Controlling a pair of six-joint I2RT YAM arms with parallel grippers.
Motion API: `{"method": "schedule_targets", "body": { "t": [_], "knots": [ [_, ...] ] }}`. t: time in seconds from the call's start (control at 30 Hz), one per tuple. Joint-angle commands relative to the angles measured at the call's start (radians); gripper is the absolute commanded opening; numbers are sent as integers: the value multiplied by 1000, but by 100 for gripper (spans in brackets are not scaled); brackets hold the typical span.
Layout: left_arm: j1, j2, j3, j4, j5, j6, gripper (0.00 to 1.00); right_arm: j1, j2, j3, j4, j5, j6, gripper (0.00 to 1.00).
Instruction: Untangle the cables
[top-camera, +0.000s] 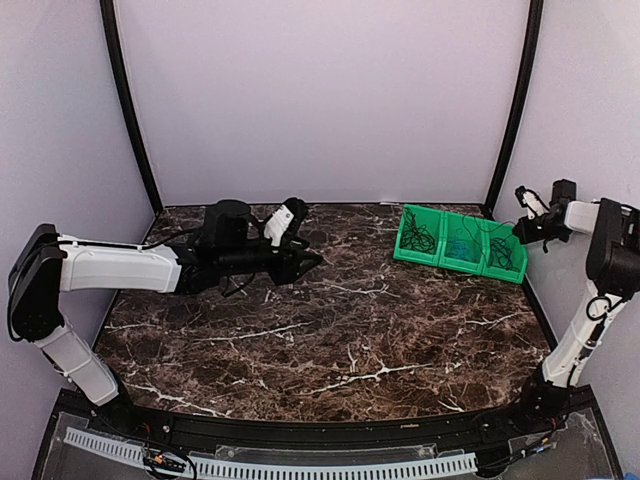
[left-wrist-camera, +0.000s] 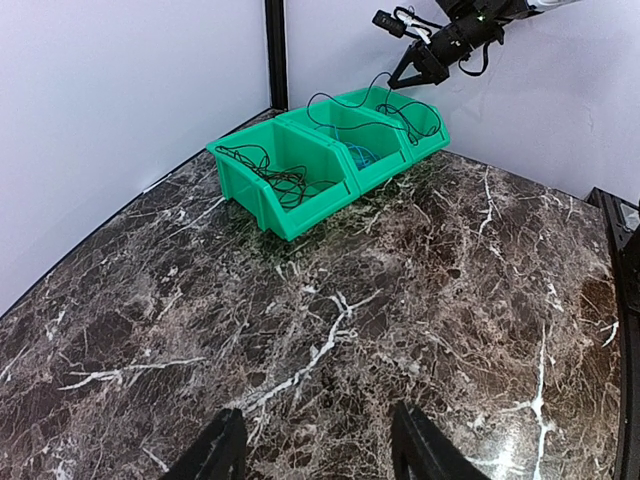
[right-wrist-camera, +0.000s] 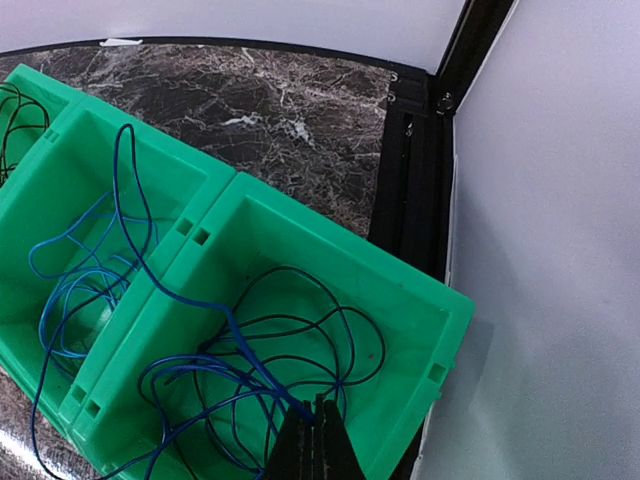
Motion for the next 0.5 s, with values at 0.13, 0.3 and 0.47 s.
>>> {"method": "schedule_targets", "body": {
  "t": [0.13,0.3,0.47],
  "knots": [
    [2,3,0,13,16,-4,52,17,61,5,-7,101,-12,0],
    [2,3,1,10,18,-4,52,24,90,31,-62,122,-27,2],
    [2,2,2,10,22,-5,52,35,57,35,-96,119,-26,6]
  ]
}}
